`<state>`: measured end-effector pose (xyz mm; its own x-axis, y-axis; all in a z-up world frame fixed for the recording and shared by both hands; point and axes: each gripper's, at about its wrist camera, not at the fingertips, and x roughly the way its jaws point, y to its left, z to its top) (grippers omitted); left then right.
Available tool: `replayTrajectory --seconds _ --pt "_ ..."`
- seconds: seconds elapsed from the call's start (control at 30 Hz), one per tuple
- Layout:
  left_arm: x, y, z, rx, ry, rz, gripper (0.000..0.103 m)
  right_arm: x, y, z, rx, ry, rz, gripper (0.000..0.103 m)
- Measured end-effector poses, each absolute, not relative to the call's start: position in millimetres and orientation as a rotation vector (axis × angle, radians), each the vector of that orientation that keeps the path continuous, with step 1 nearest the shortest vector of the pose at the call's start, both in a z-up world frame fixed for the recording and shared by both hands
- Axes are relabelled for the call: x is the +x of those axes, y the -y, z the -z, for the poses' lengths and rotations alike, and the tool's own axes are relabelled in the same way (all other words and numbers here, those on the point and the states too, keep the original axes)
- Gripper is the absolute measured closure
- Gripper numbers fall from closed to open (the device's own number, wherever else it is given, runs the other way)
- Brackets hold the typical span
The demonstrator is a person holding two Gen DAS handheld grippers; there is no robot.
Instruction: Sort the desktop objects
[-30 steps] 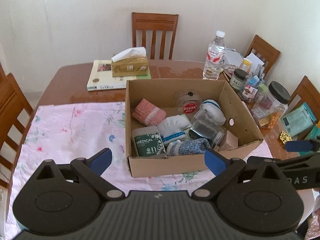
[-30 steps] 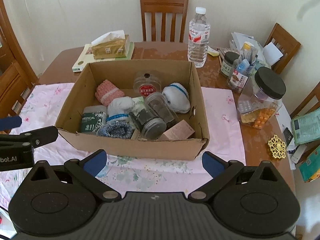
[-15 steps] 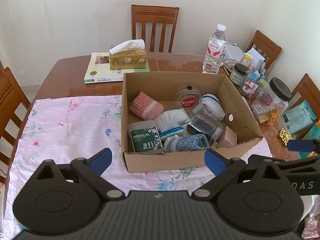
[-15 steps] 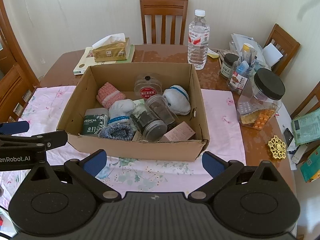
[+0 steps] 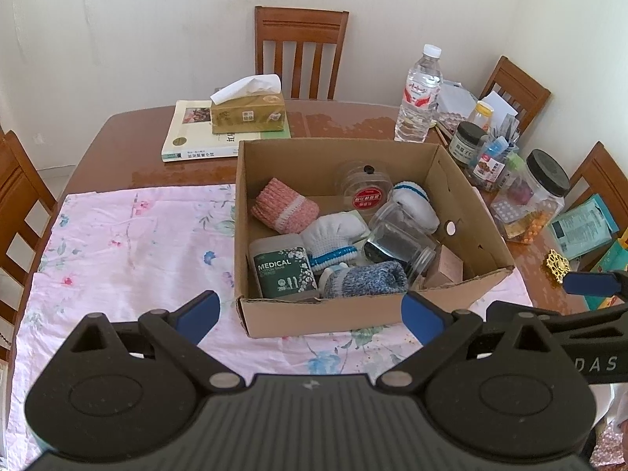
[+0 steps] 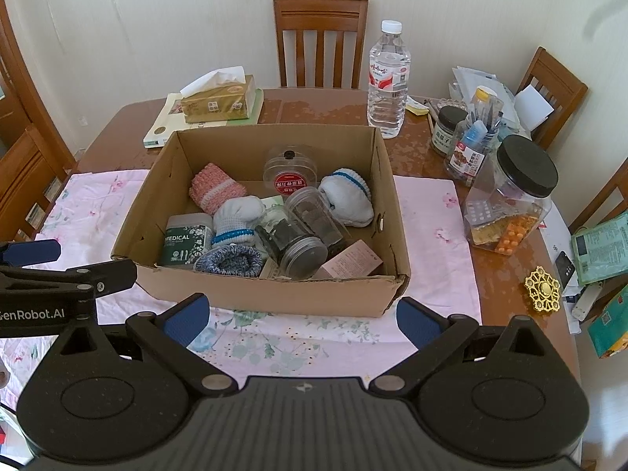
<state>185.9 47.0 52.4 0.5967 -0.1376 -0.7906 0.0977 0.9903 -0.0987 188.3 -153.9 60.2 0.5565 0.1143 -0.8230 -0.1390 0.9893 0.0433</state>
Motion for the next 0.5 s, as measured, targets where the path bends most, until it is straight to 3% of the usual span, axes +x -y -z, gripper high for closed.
replayTrajectory --seconds 0.5 --pt "186.8 -46.4 -52.5 -0.043 -0.923 0.137 0.004 187.9 154.2 -60.0 -0.027 -0.969 -0.149 0.000"
